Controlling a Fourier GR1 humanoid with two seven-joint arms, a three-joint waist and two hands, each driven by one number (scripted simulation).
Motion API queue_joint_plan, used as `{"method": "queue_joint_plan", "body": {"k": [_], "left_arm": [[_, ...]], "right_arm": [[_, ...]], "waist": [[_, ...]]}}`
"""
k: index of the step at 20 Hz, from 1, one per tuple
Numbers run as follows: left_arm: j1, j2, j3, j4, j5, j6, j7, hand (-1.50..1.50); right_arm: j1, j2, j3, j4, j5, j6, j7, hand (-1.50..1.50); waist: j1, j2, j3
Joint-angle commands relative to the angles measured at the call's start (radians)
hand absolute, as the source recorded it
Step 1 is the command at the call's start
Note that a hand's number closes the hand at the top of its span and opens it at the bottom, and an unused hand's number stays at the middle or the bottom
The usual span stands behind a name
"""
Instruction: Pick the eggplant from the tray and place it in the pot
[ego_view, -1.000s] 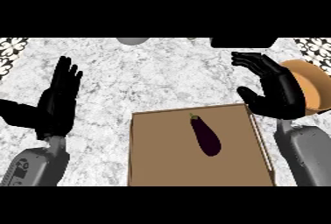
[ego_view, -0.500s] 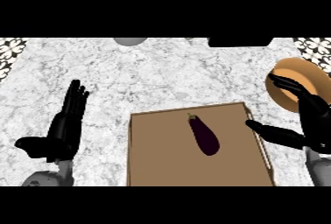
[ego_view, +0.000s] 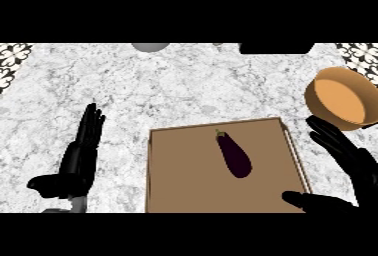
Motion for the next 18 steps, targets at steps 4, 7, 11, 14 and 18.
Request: {"method": "queue_joint_plan", "body": {"k": [4, 7, 11, 14, 18], "left_arm": [[-0.009, 0.005, 0.017, 0.017, 0.005, -0.021, -0.025, 0.0], [-0.027, -0.008, -0.002, 0.019, -0.014, -0.015, -0.011, 0.0], [-0.012, -0.01, 0.014, 0.022, 0.0, -0.036, -0.001, 0.0], [0.019, -0.018, 0.008, -0.034, -0.03, -0.02, 0.019, 0.0], [-0.024, -0.03, 0.035, -0.001, -0.039, -0.034, 0.03, 0.0]], "right_arm": [[0.054, -0.158, 0.142, -0.111, 0.295, 0.132, 0.352, -1.5], [-0.012, -0.123, 0.228, -0.136, 0.407, 0.197, 0.543, -1.5], [-0.12, -0.021, 0.313, -0.072, 0.484, 0.29, 0.697, -1.5], [-0.151, 0.077, 0.355, -0.055, 0.511, 0.334, 0.764, -1.5], [-0.202, 0.144, 0.362, 0.041, 0.562, 0.376, 0.79, -1.5]], "waist": [[0.003, 0.001, -0.004], [0.016, 0.003, -0.002], [0.023, 0.005, 0.001], [0.018, 0.003, 0.002], [0.016, 0.004, 0.002]]}}
